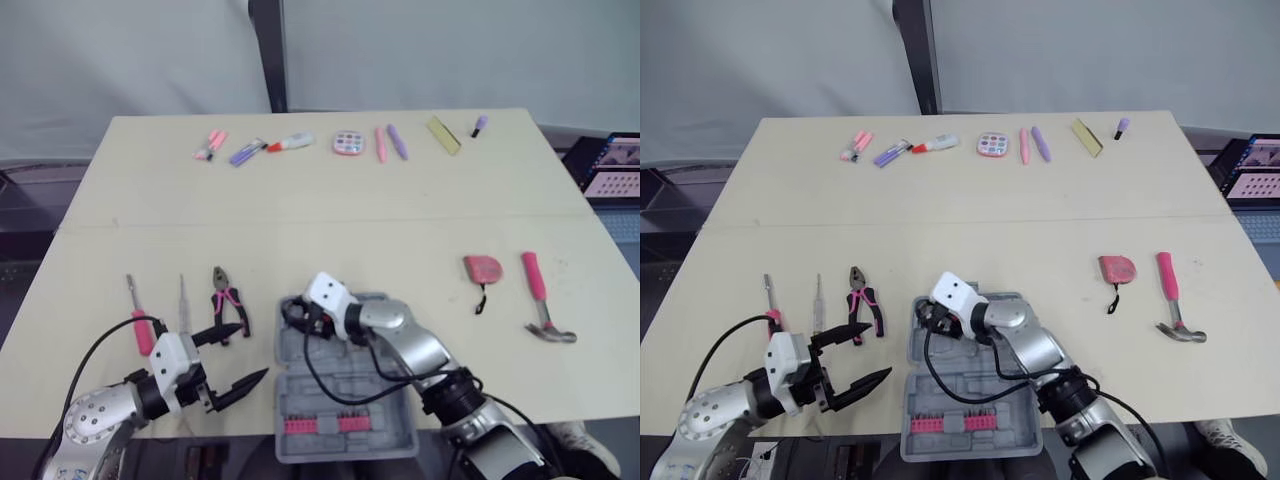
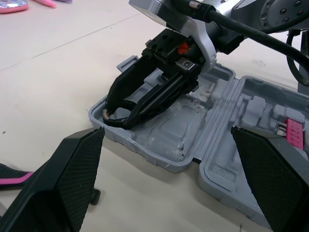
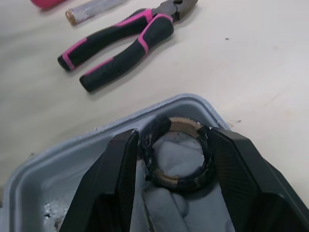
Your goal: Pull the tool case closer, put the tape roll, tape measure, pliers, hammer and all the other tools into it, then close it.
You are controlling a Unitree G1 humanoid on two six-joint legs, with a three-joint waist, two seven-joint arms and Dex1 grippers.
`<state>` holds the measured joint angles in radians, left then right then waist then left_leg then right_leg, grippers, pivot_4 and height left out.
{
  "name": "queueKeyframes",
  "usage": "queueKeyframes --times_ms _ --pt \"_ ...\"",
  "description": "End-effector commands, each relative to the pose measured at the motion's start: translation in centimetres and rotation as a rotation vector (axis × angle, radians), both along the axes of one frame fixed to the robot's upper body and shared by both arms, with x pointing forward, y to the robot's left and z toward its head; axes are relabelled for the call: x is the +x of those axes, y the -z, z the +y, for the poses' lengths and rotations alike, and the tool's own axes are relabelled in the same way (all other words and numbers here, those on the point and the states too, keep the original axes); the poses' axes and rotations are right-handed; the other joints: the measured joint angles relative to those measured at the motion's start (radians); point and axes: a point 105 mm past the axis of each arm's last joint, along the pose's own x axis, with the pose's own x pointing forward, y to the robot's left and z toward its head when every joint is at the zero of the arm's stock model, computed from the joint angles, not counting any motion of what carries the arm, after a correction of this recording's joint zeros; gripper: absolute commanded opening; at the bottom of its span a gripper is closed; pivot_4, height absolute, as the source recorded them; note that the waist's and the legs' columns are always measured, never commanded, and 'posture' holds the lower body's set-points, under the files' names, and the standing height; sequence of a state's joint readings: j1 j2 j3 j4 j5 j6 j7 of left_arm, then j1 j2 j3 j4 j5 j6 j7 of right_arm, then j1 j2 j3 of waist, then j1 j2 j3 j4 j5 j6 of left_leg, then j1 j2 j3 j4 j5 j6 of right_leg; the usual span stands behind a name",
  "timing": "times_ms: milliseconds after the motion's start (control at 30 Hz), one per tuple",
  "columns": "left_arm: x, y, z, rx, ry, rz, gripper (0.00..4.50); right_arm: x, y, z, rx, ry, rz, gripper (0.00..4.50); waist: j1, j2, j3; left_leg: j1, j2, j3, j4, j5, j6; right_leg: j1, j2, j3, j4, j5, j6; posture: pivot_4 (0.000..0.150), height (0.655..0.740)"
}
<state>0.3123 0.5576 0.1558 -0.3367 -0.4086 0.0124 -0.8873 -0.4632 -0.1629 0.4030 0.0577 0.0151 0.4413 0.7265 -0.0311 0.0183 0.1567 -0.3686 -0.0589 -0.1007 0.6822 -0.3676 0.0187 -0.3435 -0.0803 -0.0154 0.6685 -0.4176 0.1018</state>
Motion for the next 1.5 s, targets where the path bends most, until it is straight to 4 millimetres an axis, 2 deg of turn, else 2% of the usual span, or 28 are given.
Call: queueKeyframes --times_ms 33,133,233,300,400,500,633,733,867,967,1033,1067,1300,1500 --pt "0.4 -1.2 -0.6 -0.021 0.044 -0.030 4.50 0.2 -5.1 -0.8 0.118 0.017 -0.090 2.44 0.002 0.000 0.000 0.000 0.000 0.000 0.000 0.000 0.000 0.000 0.000 0.000 0.000 0.000 0.000 0.150 0.7134" --pt "0.6 -1.6 -1.1 -0.025 0.083 -0.022 4.50 -0.2 -7.4 -3.2 0.147 0.048 -0.105 2.44 0.004 0.000 0.000 0.000 -0.001 -0.001 0.000 0.000 0.000 0.000 0.000 0.001 0.000 0.000 0.000 0.150 0.7134" --pt "0.5 -1.2 -0.9 0.002 0.095 -0.004 4.50 -1.0 -8.2 -5.8 0.143 0.083 -0.106 2.44 0.003 0.000 0.000 0.000 -0.001 -0.001 0.000 0.000 0.000 0.001 -0.001 0.001 0.000 0.000 0.000 0.150 0.7134" --pt "0.8 -0.6 0.3 0.028 0.068 0.021 4.50 -1.9 -7.7 -9.6 0.102 0.159 -0.108 2.44 0.007 0.000 0.000 -0.001 -0.001 -0.001 -0.001 0.000 0.000 0.001 -0.001 0.001 0.000 0.000 0.000 0.150 0.7134" --pt "0.4 0.2 1.3 0.063 0.074 0.041 4.50 -3.7 -6.6 -13.5 0.059 0.241 -0.104 2.44 0.011 0.000 0.000 -0.002 -0.001 -0.003 -0.001 0.000 0.000 0.003 0.000 0.000 -0.006 0.000 0.000 0.150 0.7134" --pt "-0.1 0.8 1.5 0.069 0.091 0.054 4.50 -5.4 -5.4 -15.9 0.017 0.288 -0.075 2.44 0.005 0.000 0.000 -0.002 0.000 0.000 -0.001 0.000 0.000 0.005 0.000 0.000 -0.008 0.000 0.000 0.150 0.7134" --pt "-0.6 1.3 1.0 0.055 0.110 0.069 4.50 -8.4 -2.5 -19.2 -0.074 0.357 0.078 2.44 0.007 0.000 0.000 -0.001 0.001 0.002 -0.001 0.000 0.001 0.006 0.001 0.001 -0.009 0.000 0.000 0.150 0.7134" --pt "-0.9 1.5 1.0 0.052 0.109 0.072 4.50 -10.1 -1.4 -20.2 -0.087 0.376 0.148 2.44 0.011 -0.001 0.000 -0.001 0.001 0.002 -0.001 0.000 0.001 0.007 0.001 0.001 -0.009 0.000 0.000 0.150 0.7134" --pt "-1.4 1.6 1.4 0.041 0.061 0.088 4.50 -11.2 -0.6 -20.8 -0.070 0.414 0.201 2.44 0.010 -0.001 0.001 -0.001 0.001 0.002 0.000 0.000 0.001 0.009 0.001 0.001 -0.012 0.000 0.000 0.150 0.7134" --pt "-1.9 1.7 1.4 0.031 0.052 0.112 4.50 -11.6 0.0 -21.2 -0.073 0.447 0.218 3.26 0.014 -0.001 0.001 -0.001 0.001 0.002 0.000 0.000 0.001 0.009 0.001 0.001 -0.012 0.000 0.000 0.150 0.7134" --pt "-2.1 1.8 1.5 0.028 0.048 0.127 4.50 -11.7 0.3 -21.3 -0.074 0.455 0.224 4.17 0.021 -0.001 0.001 -0.001 0.001 0.002 0.000 0.000 0.001 0.009 0.001 0.002 -0.012 0.000 0.000 0.150 0.7134" --pt "-2.2 1.9 1.6 0.026 0.046 0.138 4.50 -11.9 0.4 -21.3 -0.072 0.459 0.228 4.45 0.028 -0.001 0.001 -0.001 0.001 0.002 0.000 0.000 0.001 0.009 0.001 0.002 -0.013 0.000 0.000 0.150 0.7134" --pt "-3.0 2.1 2.0 0.051 0.030 0.112 4.50 -12.8 1.3 -21.5 -0.076 0.495 0.230 4.45 0.035 -0.001 0.001 0.000 0.001 0.001 0.000 0.000 0.001 0.014 0.001 0.003 -0.019 0.000 0.000 0.150 0.7134" --pt "-3.3 2.3 1.6 0.054 0.079 0.112 4.50 -12.8 1.5 -21.7 -0.068 0.527 0.211 4.45 0.033 -0.001 0.001 0.001 0.001 0.001 0.000 0.000 0.001 0.018 0.001 0.002 -0.025 0.000 0.000 0.150 0.7134"
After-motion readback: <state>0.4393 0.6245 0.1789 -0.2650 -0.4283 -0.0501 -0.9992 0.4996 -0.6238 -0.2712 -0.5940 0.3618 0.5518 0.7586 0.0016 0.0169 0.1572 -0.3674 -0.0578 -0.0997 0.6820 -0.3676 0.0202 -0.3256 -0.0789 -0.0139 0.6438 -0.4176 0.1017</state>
